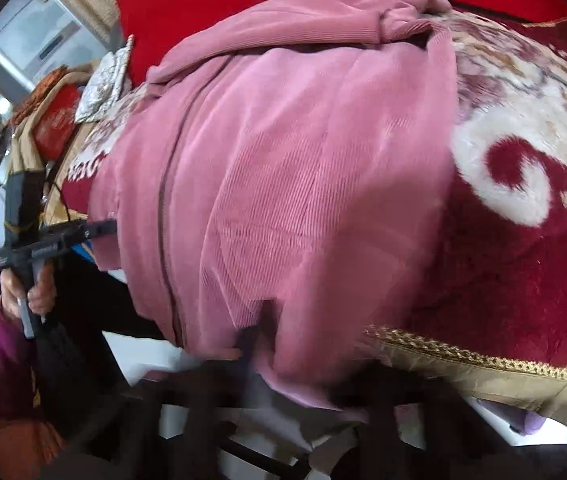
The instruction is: Fold large clothes
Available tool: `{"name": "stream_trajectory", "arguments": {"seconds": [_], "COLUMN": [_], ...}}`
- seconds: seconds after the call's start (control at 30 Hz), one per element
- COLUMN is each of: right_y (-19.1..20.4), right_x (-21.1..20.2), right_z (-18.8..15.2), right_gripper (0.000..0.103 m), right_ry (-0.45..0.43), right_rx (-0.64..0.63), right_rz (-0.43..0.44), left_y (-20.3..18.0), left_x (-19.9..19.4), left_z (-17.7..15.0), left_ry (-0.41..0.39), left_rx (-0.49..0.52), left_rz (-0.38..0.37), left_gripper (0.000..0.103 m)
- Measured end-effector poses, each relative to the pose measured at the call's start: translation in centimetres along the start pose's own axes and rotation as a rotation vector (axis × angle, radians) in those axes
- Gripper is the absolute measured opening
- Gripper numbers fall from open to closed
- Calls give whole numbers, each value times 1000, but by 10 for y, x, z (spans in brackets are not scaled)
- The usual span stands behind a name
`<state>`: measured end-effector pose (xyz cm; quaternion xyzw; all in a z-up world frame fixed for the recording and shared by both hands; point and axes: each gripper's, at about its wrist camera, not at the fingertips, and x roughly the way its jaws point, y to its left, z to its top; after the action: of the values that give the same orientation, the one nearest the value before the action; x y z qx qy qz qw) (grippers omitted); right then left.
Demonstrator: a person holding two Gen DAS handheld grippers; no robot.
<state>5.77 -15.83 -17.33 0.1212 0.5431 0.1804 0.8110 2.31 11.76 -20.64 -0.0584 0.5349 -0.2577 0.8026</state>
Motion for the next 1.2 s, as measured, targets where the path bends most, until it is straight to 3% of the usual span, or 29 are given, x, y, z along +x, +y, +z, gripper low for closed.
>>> {"name": "stream_trajectory", "arguments": {"seconds": [0.07,0.27,0.47,0.57,0.73,0.83,0.97,1.03,1.13,1.2], "right_y": [1,9,5,-12,-72,-117,-172,-187,-201,-203], "right_x": [-8,-54,-86,-94,-77,-48,13,36,34,17], "right_z": [2,19,67,106,182,224,249,249,247,245], "right_gripper": [14,13,13,13,13,17,19,19,19,21], "right_ry": [-23,-175,-327,-420,-543,-537,-453,-428,-482,-562], "right_rx": [10,-3,24,82,285,434,636,709,757,742], "right_rz": [15,175,274,292,330,401,444,471,512,491], "left_y": [5,0,-5,1,29,61,105,108,103,105], "left_x": [-9,-57,-93,-95,-53,-18,43,47,33,20], "left_z": [2,29,109,151,241,269,273,274,278,278], "left_ry": [-22,-139,-251,-294,-350,-357,-262,-268,-303,-362], "left_rx": [-24,-32,-14,-21,-133,-228,-416,-445,-410,-441], "left_rz": [-56,-191,-258,-231,-202,-124,-106,-112,-109,-156], "left_gripper": [12,10,10,10,10,10,10,10,10,11]}}
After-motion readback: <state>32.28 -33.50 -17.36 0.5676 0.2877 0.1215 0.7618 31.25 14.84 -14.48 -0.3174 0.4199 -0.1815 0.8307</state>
